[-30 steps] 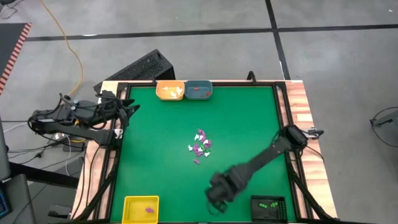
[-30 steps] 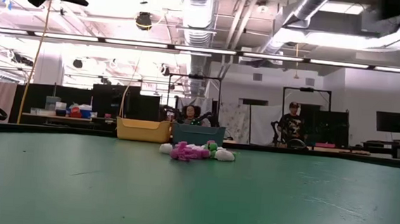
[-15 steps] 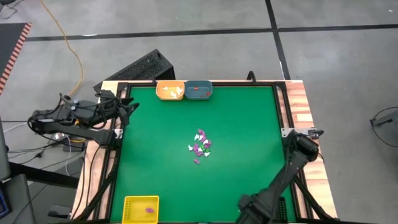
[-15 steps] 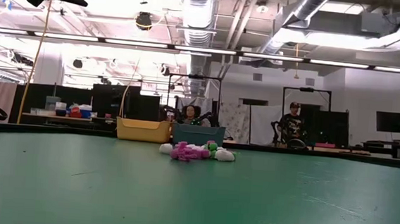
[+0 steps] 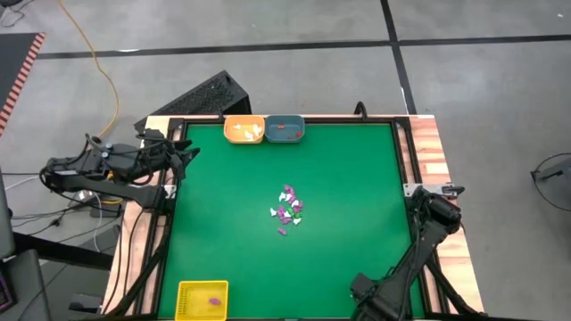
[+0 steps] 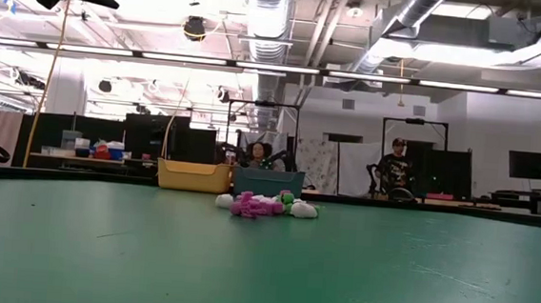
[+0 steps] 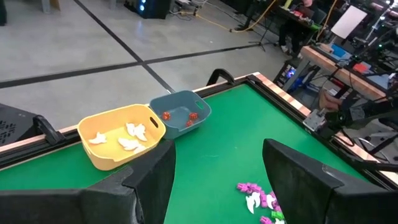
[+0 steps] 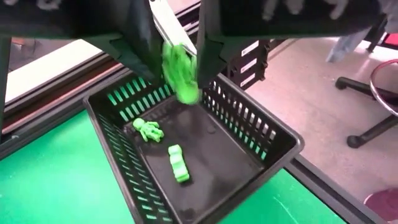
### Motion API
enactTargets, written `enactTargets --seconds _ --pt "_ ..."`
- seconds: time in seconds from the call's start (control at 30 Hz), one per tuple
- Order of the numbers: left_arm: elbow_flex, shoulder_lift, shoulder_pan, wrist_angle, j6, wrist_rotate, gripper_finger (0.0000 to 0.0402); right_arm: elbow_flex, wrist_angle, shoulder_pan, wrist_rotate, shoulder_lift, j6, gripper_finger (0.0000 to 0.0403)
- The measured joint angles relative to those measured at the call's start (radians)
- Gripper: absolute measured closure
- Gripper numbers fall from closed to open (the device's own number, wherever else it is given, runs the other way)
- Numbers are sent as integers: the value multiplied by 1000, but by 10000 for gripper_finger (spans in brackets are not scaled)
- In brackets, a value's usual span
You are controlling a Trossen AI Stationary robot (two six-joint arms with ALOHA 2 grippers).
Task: Sort Halloween decoration
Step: Put the green skeleton into the black bin
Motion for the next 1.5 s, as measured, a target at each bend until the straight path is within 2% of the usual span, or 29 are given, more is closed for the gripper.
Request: enactTargets --seconds 0.3,0.43,0.57,0.73,0.83,1.0,1.17,1.23,1.33,1.5 --pt "0 0 0 0 0 0 170 0 -5 0 37 1 0 242" --pt "0 0 0 0 0 0 170 0 34 -42 185 1 -2 232" --pt "0 0 0 0 0 0 170 0 64 -138 373 2 -61 233" --pt "0 0 0 0 1 0 170 0 141 -289 610 2 -255 233" --pt "0 0 0 0 4 0 170 0 230 -374 725 2 -443 234" --pt "0 0 0 -1 4 7 170 0 267 -502 709 2 -810 235" --pt "0 0 0 -5 4 22 170 -2 171 -597 643 -15 -1067 235" --pt "0 0 0 -14 4 27 170 -17 188 -630 629 -44 -1158 235" --pt "0 0 0 -26 3 27 170 -141 303 -667 612 -145 -1215 235" --pt "0 0 0 -37 4 27 170 -503 637 -695 610 -408 -1207 235"
